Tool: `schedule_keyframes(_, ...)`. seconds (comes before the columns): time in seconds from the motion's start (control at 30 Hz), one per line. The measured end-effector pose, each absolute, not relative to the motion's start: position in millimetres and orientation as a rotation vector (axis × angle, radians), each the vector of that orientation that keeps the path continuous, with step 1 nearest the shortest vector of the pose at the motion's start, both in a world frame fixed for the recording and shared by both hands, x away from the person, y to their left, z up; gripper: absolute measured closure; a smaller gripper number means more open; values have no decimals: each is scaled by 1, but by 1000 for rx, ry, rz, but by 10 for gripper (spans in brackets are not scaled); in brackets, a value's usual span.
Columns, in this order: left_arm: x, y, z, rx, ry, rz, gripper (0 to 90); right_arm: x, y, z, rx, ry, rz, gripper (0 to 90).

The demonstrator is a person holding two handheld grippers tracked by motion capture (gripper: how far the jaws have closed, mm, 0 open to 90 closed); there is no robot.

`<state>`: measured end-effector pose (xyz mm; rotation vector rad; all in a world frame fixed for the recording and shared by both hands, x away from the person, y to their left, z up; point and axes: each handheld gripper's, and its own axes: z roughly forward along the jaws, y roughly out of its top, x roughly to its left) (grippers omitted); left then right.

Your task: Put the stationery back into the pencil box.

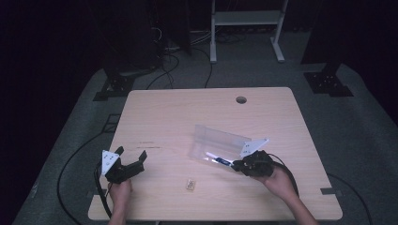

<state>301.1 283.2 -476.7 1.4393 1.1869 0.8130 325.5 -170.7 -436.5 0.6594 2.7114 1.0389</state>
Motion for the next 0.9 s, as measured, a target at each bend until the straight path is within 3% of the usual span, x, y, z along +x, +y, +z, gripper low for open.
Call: schedule_keyframes(0.9,302,284,-476,1433,1192,817,11,360,-147,-434,663,2716,970,791)
